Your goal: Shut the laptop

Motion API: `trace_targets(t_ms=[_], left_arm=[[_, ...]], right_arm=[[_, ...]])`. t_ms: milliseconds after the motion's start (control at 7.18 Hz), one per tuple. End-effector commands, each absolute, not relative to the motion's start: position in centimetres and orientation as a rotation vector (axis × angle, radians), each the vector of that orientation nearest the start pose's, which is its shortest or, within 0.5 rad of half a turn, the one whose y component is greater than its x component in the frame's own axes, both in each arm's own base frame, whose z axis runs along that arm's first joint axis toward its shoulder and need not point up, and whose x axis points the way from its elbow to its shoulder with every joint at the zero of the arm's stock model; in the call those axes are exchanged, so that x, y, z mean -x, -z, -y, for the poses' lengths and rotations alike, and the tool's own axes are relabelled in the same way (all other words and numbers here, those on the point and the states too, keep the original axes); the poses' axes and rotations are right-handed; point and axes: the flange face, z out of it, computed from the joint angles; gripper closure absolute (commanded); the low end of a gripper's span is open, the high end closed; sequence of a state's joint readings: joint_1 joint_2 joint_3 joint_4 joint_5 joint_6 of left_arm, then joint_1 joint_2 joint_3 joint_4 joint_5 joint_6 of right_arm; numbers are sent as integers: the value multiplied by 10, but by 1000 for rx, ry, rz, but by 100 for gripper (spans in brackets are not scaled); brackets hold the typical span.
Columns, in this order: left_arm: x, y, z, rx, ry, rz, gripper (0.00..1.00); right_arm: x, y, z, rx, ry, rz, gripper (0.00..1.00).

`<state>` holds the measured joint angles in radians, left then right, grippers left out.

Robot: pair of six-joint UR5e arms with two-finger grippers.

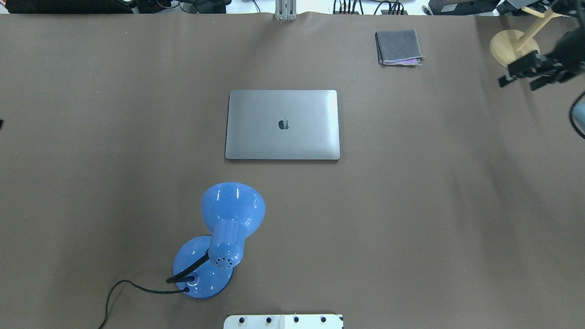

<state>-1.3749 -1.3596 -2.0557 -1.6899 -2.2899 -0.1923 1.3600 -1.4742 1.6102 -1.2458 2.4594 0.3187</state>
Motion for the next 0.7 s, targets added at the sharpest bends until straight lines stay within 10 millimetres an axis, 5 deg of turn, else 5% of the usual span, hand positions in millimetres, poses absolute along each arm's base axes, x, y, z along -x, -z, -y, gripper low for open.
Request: trace_targets(t_ms=[0,139,557], left_arm=[[45,-578,349,-213,-242,-718,2],[67,-597,342,-227,-248,-707,2],[77,-595,348,-176,-172,-724,2]], right_arm=[[-24,-615,508,-208,250,850,0],[-50,-628,504,-196,287,784,0],[-54,-632,499,-164,298,774,0]])
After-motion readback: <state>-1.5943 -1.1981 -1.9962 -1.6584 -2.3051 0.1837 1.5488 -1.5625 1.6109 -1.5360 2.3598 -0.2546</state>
